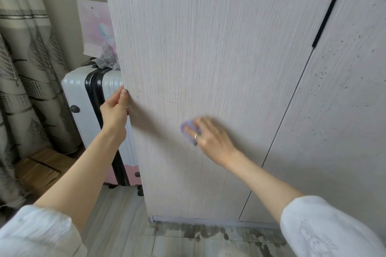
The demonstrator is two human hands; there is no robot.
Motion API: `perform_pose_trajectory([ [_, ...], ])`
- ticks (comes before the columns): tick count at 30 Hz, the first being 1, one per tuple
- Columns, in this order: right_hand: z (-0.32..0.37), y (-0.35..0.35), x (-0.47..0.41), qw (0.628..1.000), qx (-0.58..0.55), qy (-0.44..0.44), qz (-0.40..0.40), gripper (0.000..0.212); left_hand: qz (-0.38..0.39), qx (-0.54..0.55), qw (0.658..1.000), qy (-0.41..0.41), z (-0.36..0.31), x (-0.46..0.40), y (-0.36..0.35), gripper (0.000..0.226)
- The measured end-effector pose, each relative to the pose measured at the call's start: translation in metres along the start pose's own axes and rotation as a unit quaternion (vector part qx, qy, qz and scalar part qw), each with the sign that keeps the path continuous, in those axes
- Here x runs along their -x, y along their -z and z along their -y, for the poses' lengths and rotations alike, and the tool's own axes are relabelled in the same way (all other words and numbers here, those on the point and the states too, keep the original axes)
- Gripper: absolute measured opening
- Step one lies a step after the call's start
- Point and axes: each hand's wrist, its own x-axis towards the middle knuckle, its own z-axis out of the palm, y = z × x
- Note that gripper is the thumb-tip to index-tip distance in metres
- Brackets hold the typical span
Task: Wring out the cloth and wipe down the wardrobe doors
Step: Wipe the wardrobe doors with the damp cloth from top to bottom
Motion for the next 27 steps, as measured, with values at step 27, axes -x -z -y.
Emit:
perform_pose_trajectory([
  [27,0.004,0.033,-0.111,0.980,-0.008,-0.136,-0.142,0.036,0.042,0.025,0.999,0.008,0.002,0.002,0.006,0.037],
])
